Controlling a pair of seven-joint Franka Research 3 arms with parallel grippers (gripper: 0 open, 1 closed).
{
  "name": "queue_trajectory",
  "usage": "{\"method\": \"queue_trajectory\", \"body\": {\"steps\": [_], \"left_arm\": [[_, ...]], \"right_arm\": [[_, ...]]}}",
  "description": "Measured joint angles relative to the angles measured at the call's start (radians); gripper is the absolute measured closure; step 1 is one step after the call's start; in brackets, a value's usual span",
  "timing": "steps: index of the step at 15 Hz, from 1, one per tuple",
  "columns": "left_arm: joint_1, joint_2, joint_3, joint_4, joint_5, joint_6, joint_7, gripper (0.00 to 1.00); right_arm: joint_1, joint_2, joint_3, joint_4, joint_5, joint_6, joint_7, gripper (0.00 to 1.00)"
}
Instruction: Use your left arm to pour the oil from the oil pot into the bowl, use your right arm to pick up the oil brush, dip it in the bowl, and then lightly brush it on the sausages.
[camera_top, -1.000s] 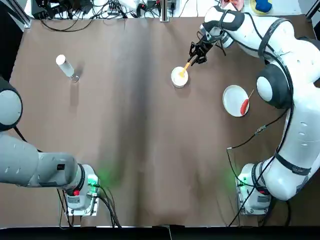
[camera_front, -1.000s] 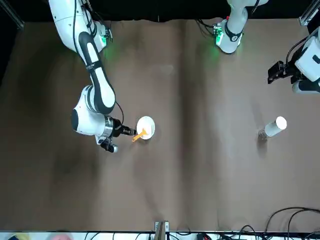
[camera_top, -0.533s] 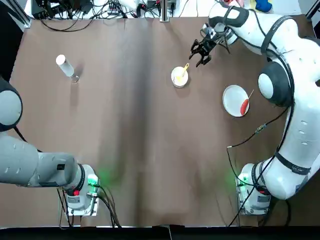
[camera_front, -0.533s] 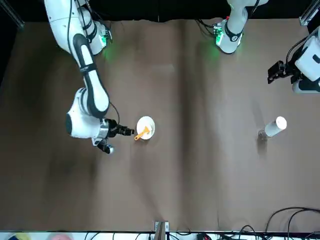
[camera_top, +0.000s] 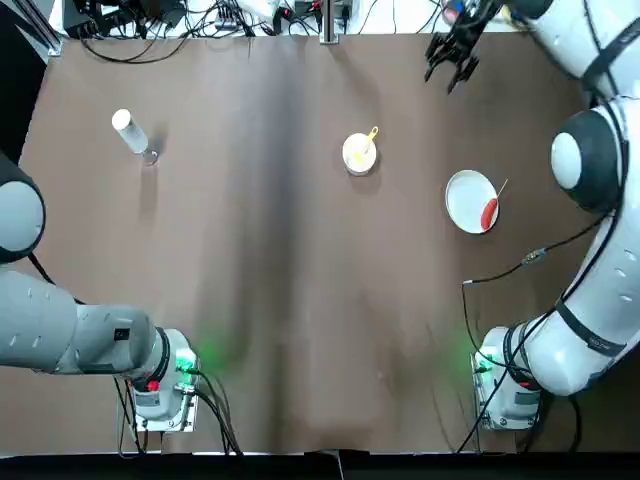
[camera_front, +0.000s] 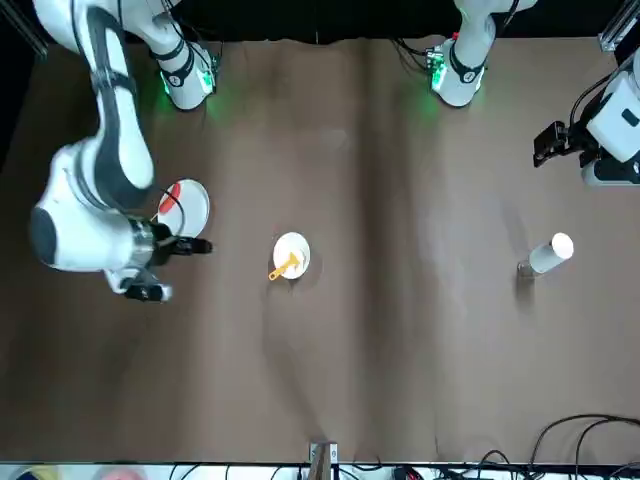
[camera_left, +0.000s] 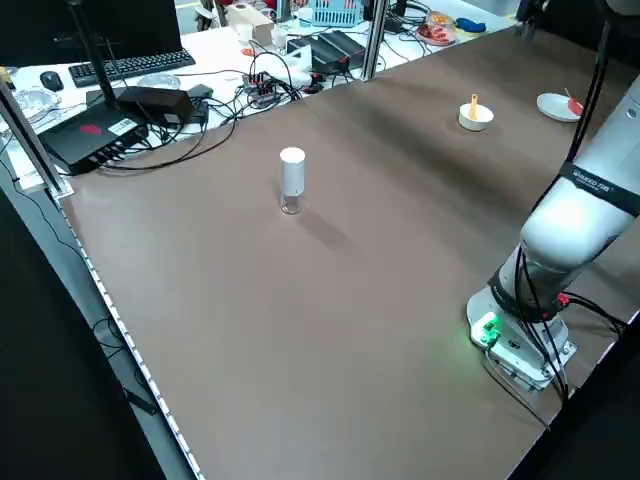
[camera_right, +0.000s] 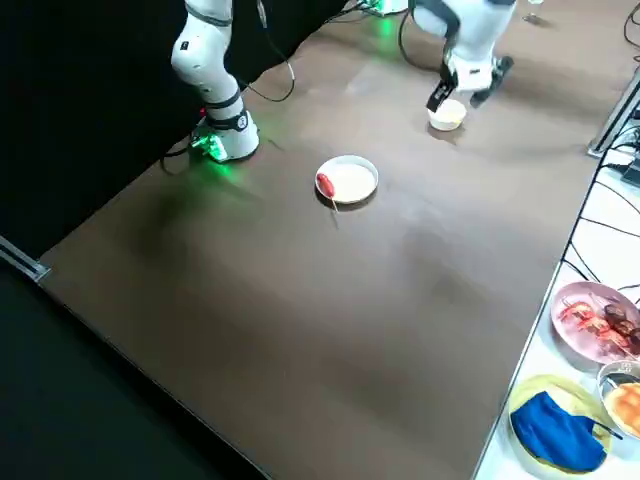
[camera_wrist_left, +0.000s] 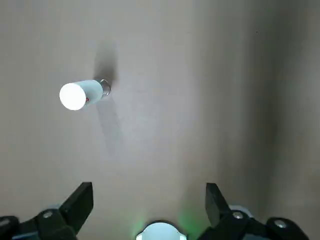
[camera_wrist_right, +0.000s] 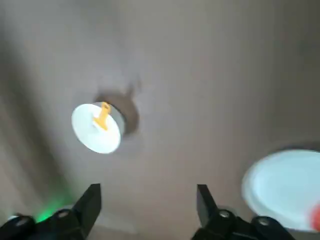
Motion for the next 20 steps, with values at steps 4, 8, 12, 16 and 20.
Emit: {"method": "queue_trajectory", "body": {"steps": [4, 8, 12, 16, 20], "left_arm": [[0.0, 0.0, 0.0, 0.0, 0.0, 0.0, 0.0, 0.01], [0.0, 0.0, 0.0, 0.0, 0.0, 0.0, -0.003, 0.01], [0.0, 0.0, 0.0, 0.0, 0.0, 0.0, -0.005, 0.01], [0.0, 0.0, 0.0, 0.0, 0.0, 0.0, -0.005, 0.01], [0.0, 0.0, 0.0, 0.0, 0.0, 0.0, -0.005, 0.01]], "right_arm": [[-0.001, -0.105, -0.007, 0.044, -0.145, -0.107, 0.0, 0.0], [0.003, -0.197, -0.004, 0.044, -0.294, -0.178, 0.0, 0.0], [0.025, -0.277, 0.012, 0.015, -0.358, -0.192, 0.001, 0.0], [-0.104, -0.386, 0.187, -0.079, -0.445, -0.171, 0.005, 0.0], [-0.182, -0.466, 0.252, -0.128, -0.459, -0.168, 0.006, 0.0]]}}
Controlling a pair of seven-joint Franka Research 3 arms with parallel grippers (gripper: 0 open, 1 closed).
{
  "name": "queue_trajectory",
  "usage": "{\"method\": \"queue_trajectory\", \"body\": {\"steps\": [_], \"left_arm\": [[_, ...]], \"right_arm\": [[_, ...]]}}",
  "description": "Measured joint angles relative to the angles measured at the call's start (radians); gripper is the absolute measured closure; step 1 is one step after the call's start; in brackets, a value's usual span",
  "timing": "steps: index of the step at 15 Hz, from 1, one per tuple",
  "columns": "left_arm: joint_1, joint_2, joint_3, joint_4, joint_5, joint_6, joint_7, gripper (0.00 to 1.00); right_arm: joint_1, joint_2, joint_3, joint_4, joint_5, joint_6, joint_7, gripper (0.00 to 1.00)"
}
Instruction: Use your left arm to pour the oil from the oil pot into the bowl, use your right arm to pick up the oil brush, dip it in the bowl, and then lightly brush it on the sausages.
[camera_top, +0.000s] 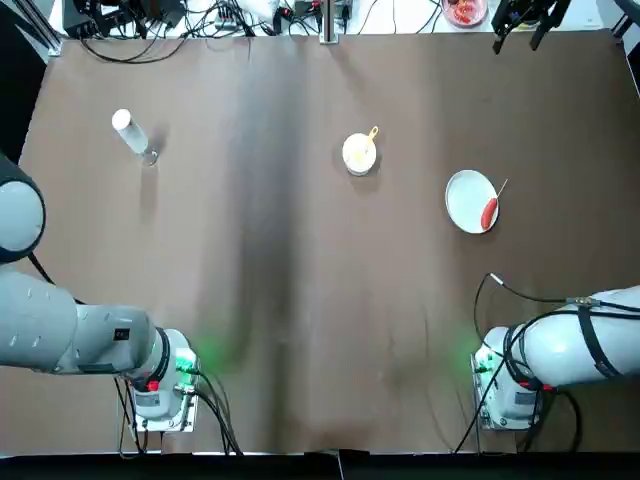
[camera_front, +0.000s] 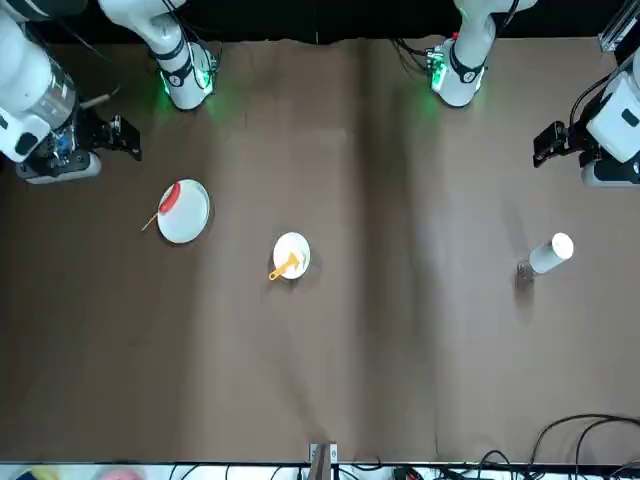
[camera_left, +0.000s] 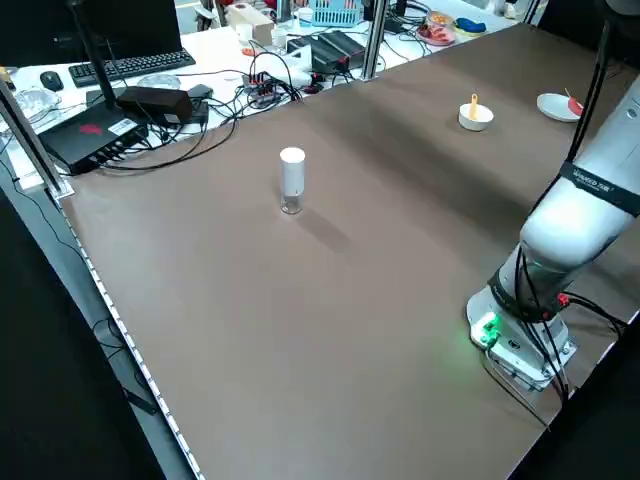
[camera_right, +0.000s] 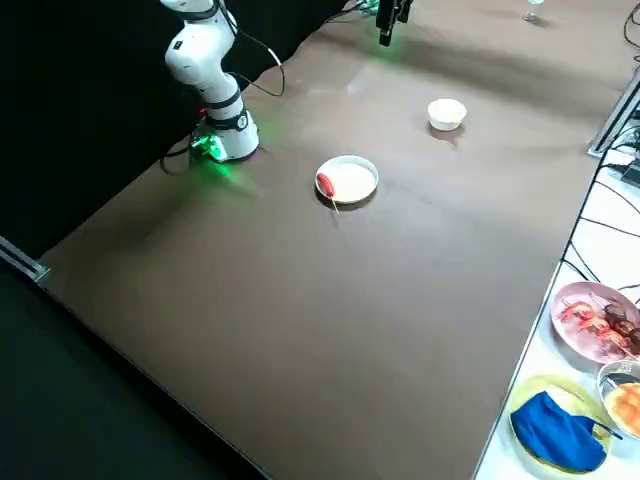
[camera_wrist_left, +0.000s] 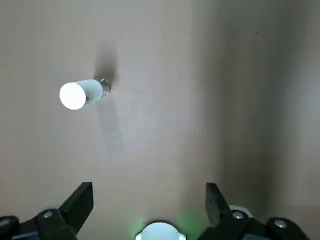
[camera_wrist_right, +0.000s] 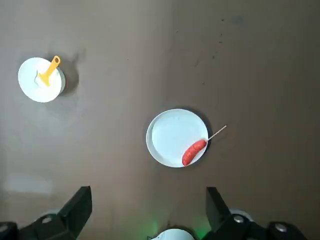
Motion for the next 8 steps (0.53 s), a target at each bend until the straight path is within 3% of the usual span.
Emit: {"method": "queue_trajectory", "body": {"steps": [8], "left_arm": [[0.0, 0.0, 0.0, 0.0, 0.0, 0.0, 0.0, 0.01]], "right_arm": [[-0.015, -0.008, 0.006, -0.014, -0.056, 0.061, -0.001, 0.0]]}}
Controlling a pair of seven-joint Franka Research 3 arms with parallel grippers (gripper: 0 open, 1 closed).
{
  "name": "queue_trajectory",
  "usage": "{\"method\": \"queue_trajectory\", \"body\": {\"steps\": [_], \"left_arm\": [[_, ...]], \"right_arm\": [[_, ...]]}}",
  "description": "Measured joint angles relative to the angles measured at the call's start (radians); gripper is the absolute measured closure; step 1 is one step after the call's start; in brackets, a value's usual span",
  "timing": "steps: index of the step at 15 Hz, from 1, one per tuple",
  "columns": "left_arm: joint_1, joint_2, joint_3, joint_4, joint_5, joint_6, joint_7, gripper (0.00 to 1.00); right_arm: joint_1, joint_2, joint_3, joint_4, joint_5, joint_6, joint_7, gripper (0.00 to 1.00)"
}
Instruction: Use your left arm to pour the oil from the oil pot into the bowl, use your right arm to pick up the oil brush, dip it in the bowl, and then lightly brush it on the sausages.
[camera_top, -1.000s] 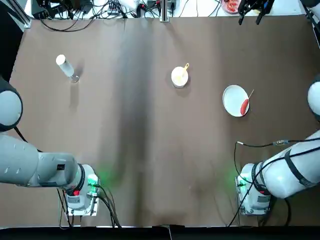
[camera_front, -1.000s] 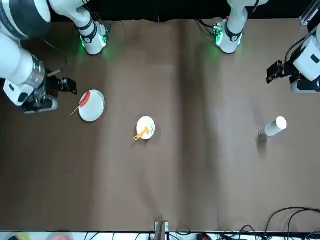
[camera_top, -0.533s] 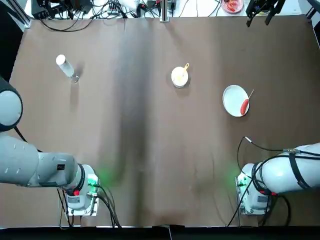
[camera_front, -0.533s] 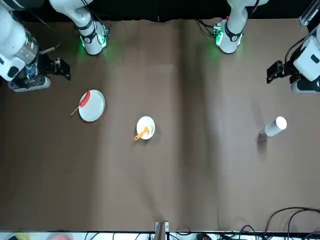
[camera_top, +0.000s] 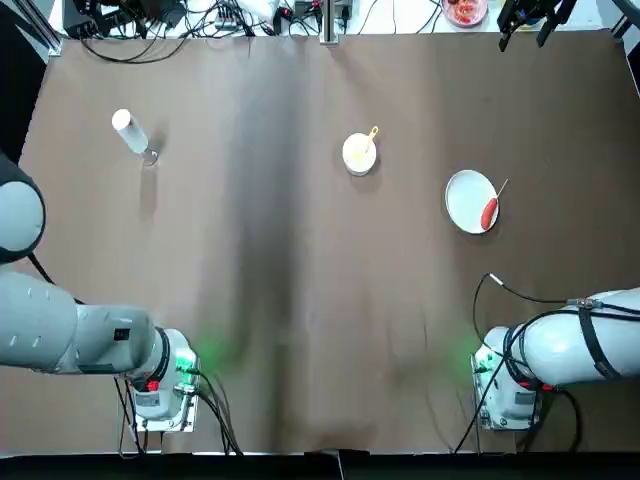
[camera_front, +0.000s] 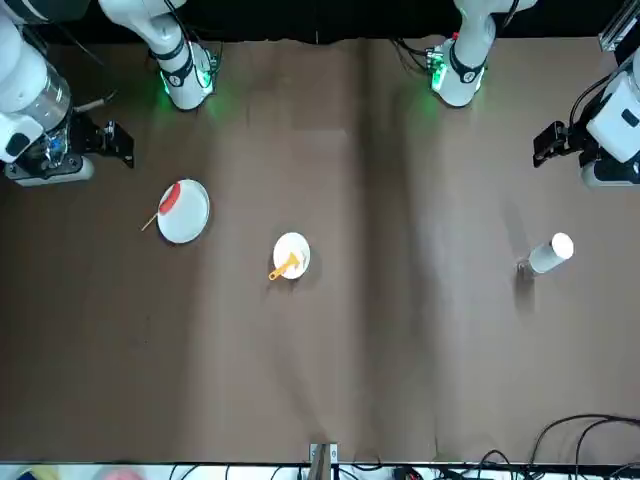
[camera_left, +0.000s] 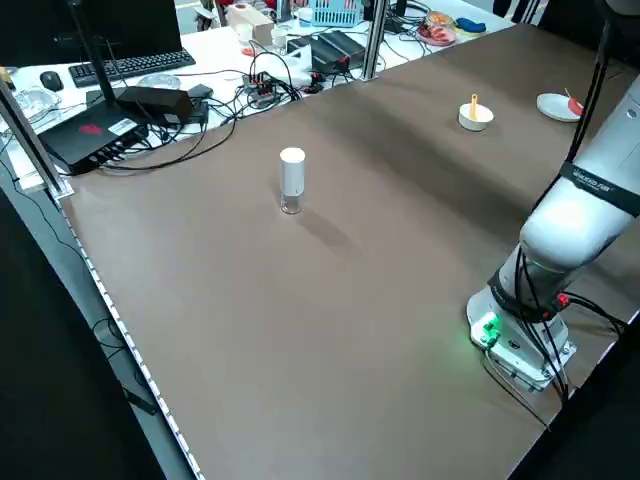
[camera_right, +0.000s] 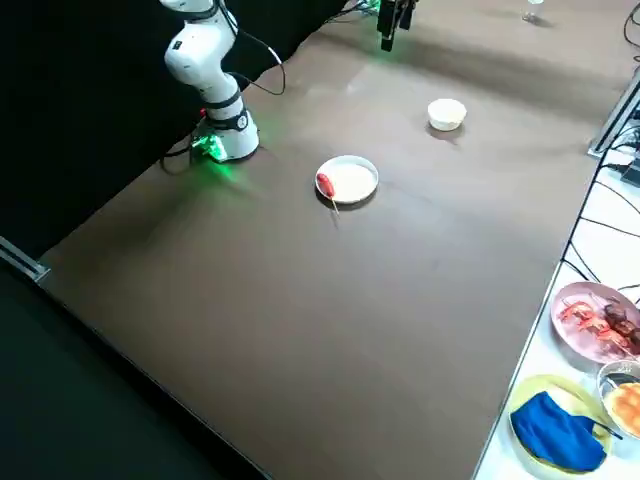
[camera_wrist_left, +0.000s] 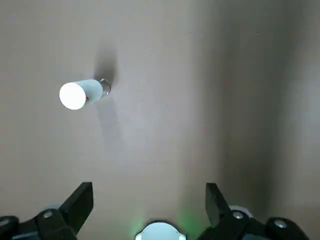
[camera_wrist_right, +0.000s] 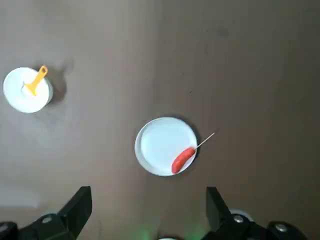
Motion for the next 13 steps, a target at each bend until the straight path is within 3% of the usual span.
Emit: {"method": "queue_trajectory", "body": {"steps": [5, 13], "left_arm": [[0.0, 0.001, 0.0, 0.0, 0.0, 0.0, 0.0, 0.01], [-0.001, 0.001, 0.0, 0.0, 0.0, 0.0, 0.0, 0.01]], "right_arm": [[-0.014, 0.003, 0.0, 0.041, -0.022, 0.098, 0.002, 0.0], [-0.069, 0.018, -0.001, 0.036, -0.022, 0.101, 0.0, 0.0]]}}
